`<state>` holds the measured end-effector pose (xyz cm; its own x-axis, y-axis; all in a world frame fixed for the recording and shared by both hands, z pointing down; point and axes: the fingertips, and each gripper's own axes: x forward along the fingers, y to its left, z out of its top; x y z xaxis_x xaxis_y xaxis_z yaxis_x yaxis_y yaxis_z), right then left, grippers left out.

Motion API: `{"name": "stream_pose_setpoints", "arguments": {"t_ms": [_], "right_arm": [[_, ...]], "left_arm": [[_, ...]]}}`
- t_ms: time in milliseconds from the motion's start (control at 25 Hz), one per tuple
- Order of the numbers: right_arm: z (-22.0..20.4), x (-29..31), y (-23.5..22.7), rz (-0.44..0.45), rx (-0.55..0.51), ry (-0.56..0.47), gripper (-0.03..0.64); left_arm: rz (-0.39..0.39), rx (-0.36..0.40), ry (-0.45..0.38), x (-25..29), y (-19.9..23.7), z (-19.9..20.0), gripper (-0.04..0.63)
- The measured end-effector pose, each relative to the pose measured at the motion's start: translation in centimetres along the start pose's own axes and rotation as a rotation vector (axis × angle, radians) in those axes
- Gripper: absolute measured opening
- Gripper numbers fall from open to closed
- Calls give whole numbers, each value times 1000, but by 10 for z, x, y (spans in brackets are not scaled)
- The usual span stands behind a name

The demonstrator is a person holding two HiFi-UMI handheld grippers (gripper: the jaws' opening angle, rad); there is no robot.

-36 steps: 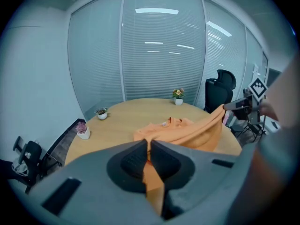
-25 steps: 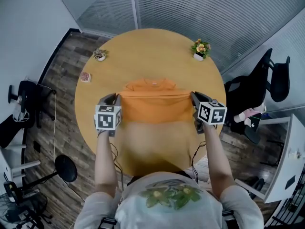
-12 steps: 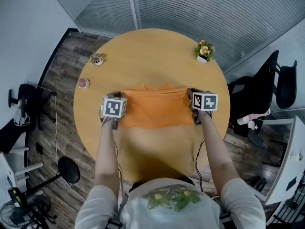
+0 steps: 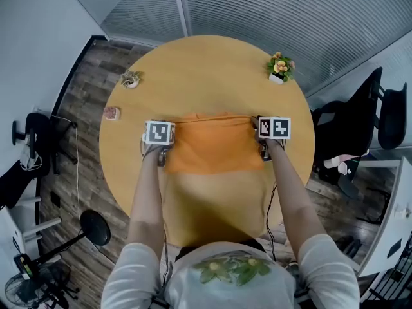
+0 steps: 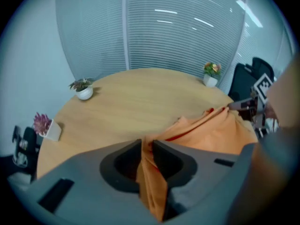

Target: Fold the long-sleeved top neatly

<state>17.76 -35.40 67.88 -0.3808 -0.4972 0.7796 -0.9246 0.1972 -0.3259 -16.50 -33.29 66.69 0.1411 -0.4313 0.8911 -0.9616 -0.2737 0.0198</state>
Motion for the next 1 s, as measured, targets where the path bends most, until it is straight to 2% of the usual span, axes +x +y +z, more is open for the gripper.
{"name": "stream_pose_setpoints", "arguments": {"t_ms": [40,120,240,400,720,880,1000], "right_arm": [[3,-1,-3,-6,16,-20,131],[10,-8,-7,0,56,-60,141],[9,-21,-9,31,71,-86,141],[-19,-44,-5,64,59,-71,141],[-101,-86,8,120,121,20,168],[-133,-94,12,136,158,64,205],[-146,-96,15,123,159,81,210]], "left_arm": [[-20,-66,-9,0,2,1,86],[-49,-144,-31,-5,5,3,133],[-63,-152,-50,-16,7,-5,152],[-96,-171,-46,-31,3,-39,158],[-105,-292,-31,-66,-2,-118,158],[-134,-369,-35,-75,-8,-140,160],[-131,-418,-87,-88,-6,-140,173]]}}
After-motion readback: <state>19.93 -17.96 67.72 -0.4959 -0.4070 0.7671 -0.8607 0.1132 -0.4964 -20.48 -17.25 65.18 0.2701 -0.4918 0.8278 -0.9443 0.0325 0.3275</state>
